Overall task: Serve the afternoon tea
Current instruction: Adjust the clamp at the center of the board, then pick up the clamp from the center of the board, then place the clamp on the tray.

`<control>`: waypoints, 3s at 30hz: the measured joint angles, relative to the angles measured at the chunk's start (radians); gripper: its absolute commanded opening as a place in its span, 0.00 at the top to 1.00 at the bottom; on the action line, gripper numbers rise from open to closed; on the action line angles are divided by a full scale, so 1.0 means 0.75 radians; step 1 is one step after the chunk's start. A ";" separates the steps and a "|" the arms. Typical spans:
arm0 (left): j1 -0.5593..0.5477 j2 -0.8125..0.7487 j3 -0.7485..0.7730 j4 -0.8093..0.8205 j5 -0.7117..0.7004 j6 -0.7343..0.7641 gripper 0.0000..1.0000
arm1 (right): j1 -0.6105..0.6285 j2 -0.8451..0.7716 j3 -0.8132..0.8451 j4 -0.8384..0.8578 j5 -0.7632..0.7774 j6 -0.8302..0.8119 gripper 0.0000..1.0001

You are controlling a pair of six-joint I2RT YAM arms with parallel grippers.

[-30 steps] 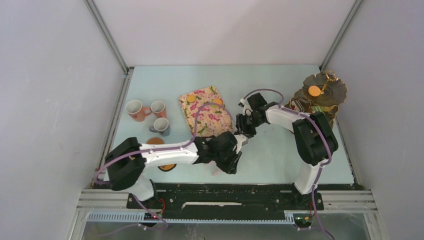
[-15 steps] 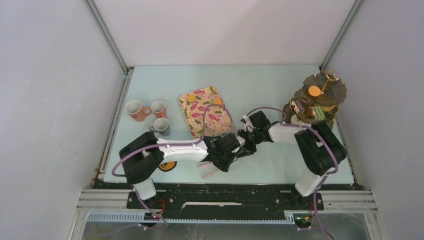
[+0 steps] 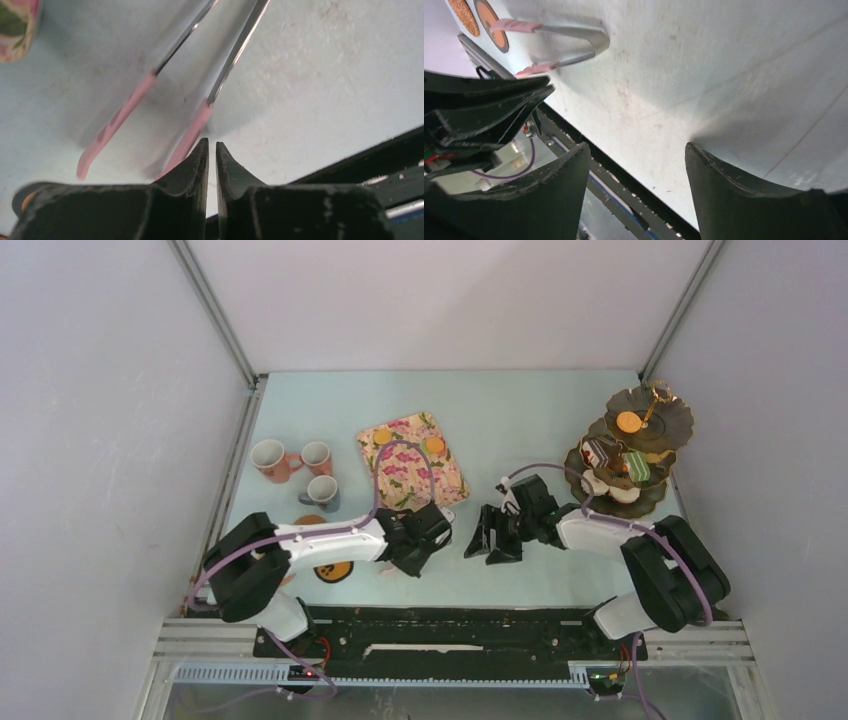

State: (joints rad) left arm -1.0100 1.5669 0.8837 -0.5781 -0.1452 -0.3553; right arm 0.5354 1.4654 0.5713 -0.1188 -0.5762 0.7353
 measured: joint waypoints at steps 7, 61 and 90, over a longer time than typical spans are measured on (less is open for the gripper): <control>0.002 -0.203 -0.112 -0.020 0.003 -0.025 0.82 | -0.020 0.221 0.261 -0.055 0.043 -0.147 0.37; 0.242 -1.341 0.164 -0.470 -0.069 -0.308 0.32 | 0.660 0.287 0.294 0.384 0.626 -0.871 0.15; 0.242 -1.301 0.303 -0.649 -0.148 -0.247 0.32 | 0.818 0.603 0.452 0.727 1.003 -0.938 0.42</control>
State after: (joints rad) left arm -0.8288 0.5915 1.1110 -1.0649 -0.2562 -0.5407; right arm 1.1488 1.9179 0.9104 0.4263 0.1761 0.0319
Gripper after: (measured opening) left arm 0.677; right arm 0.605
